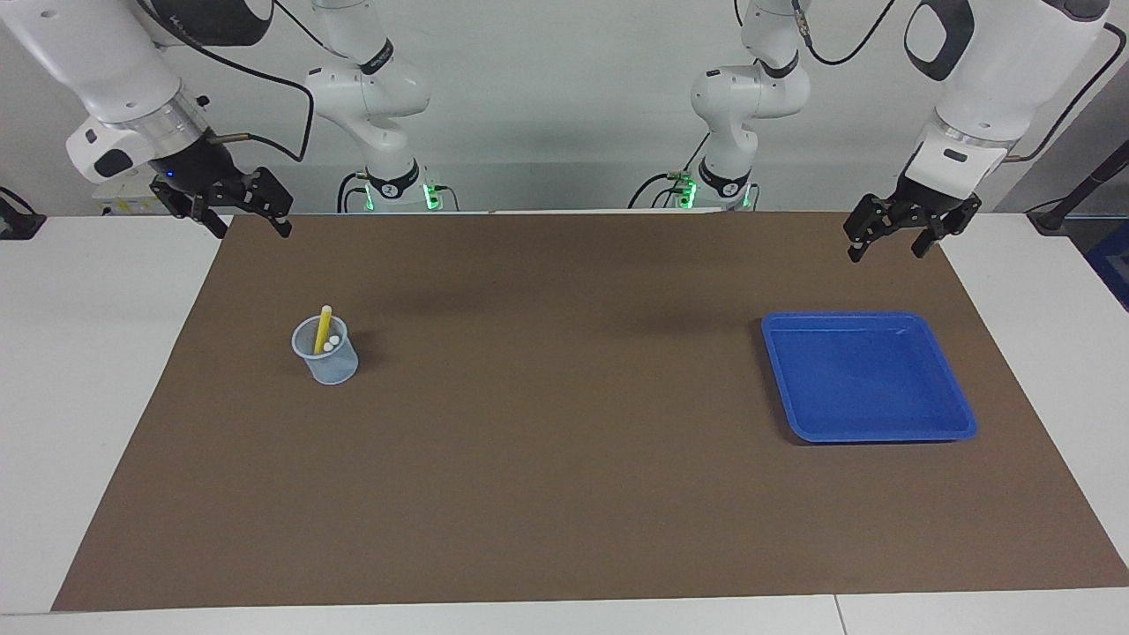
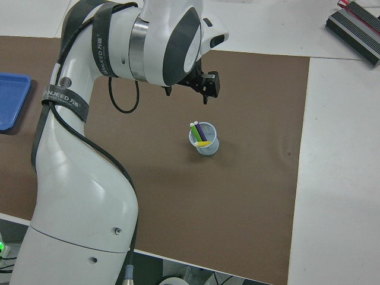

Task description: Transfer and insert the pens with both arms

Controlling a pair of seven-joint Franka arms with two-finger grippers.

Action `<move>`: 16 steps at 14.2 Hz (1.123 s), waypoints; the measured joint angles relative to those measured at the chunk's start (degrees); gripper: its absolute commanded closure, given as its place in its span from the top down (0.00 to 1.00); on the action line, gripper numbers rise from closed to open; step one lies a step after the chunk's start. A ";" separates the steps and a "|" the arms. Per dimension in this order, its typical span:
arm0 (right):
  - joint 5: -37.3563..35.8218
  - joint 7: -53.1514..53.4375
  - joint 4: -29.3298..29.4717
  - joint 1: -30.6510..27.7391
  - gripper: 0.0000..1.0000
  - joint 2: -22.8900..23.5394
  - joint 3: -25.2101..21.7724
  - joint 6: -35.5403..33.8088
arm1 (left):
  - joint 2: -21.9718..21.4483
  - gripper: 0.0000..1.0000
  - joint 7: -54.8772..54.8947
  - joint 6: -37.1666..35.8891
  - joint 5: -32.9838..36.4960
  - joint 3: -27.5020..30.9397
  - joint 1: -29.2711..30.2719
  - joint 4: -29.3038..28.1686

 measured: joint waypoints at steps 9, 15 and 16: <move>-4.18 0.02 -0.22 0.58 1.00 0.21 4.22 1.88 | 0.00 1.00 0.00 0.00 0.00 0.00 0.00 0.00; -5.97 -1.75 -0.72 0.57 1.00 0.39 6.67 2.12 | 0.00 1.00 0.00 0.01 0.00 0.00 0.00 0.01; -5.98 -1.75 -0.73 0.53 1.00 0.39 6.66 2.27 | 0.00 1.00 0.00 0.01 0.00 0.00 0.00 0.02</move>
